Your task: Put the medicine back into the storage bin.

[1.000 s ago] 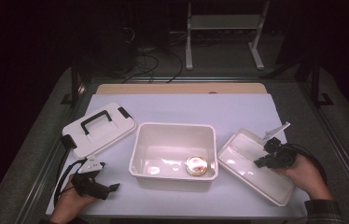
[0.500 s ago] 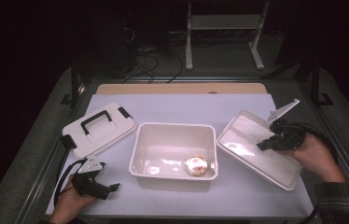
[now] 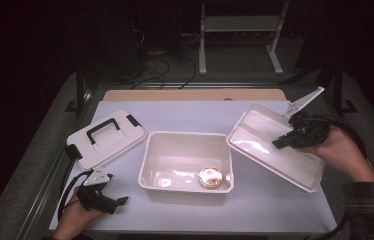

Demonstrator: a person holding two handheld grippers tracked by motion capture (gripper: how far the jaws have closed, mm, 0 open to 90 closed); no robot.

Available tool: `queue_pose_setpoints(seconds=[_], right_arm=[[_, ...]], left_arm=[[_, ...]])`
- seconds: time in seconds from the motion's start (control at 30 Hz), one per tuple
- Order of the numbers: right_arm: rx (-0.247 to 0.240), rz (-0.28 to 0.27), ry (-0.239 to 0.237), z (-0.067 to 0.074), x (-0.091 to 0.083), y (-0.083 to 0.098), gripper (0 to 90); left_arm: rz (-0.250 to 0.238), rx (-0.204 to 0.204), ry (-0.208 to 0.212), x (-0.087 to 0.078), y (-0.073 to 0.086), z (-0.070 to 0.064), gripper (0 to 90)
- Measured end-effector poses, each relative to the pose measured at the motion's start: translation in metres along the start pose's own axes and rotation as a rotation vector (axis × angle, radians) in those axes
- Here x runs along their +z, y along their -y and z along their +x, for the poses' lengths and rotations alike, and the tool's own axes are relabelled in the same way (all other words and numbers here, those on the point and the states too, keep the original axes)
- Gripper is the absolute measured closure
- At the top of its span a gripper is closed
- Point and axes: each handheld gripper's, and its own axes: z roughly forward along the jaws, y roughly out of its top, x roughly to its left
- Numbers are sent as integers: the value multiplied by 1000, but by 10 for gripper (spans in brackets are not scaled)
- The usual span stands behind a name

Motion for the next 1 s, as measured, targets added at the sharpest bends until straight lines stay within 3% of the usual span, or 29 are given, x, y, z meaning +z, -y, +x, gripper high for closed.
queue_pose_setpoints(seconds=[0.3,1.0], right_arm=[[-78,-17,-45,12,2,-30,892],[-259,2,-161,50,39,-103,892]], left_arm=[[-1,1,-2,0,0,0,0],[-2,0,-1,0,0,0,0]])
